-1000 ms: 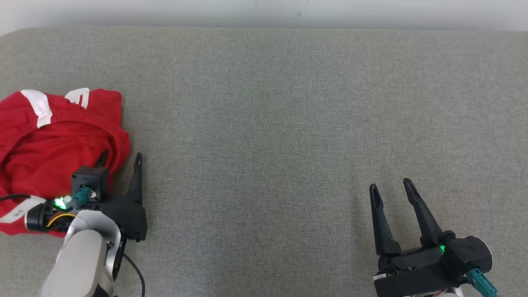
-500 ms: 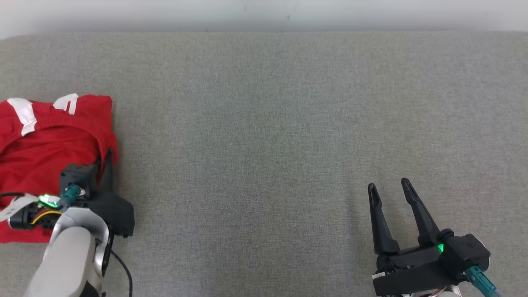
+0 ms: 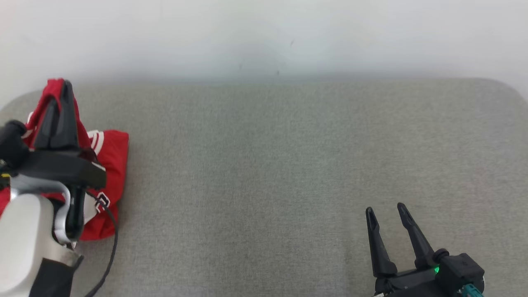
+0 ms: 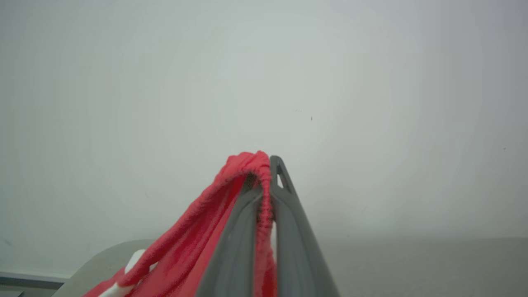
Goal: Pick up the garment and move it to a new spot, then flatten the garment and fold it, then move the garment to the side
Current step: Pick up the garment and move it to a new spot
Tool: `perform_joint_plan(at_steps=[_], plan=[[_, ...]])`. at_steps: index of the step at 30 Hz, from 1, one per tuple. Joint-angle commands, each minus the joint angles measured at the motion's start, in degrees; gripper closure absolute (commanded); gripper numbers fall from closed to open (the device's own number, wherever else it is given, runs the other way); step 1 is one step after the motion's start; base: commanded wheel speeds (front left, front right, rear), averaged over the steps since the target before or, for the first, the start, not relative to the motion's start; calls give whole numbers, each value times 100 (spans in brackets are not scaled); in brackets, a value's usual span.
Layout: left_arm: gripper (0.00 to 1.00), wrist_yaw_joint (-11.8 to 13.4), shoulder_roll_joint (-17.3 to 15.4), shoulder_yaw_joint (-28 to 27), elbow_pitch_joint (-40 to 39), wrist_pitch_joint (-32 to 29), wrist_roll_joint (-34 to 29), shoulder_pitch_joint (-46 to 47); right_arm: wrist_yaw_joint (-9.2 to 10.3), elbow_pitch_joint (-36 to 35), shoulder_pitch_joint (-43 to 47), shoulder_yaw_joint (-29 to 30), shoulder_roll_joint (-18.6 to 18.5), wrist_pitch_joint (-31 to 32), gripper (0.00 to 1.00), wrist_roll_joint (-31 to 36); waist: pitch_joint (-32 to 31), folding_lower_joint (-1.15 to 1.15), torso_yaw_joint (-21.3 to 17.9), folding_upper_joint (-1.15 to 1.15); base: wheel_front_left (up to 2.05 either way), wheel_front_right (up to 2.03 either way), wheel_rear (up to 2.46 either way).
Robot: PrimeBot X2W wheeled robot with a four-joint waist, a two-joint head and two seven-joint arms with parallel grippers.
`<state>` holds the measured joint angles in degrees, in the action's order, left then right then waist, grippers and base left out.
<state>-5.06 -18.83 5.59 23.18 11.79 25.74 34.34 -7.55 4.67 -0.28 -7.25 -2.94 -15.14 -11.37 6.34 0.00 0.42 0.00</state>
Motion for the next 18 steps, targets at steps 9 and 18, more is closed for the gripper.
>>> perform_joint_plan(at_steps=[9, 18], plan=[[100, -89, 13, -9, -1049, -892, 632, 514, 12, 10, 193, 16, 10, -3, 0, -39, -660, 0, -716, 0, 0, 0, 0], [100, -206, 511, 555, -1085, -1380, 1146, 1281, 12, -4, 161, -19, 9, -4, 0, -107, -688, 0, -1345, 0, 0, 0, 0]])
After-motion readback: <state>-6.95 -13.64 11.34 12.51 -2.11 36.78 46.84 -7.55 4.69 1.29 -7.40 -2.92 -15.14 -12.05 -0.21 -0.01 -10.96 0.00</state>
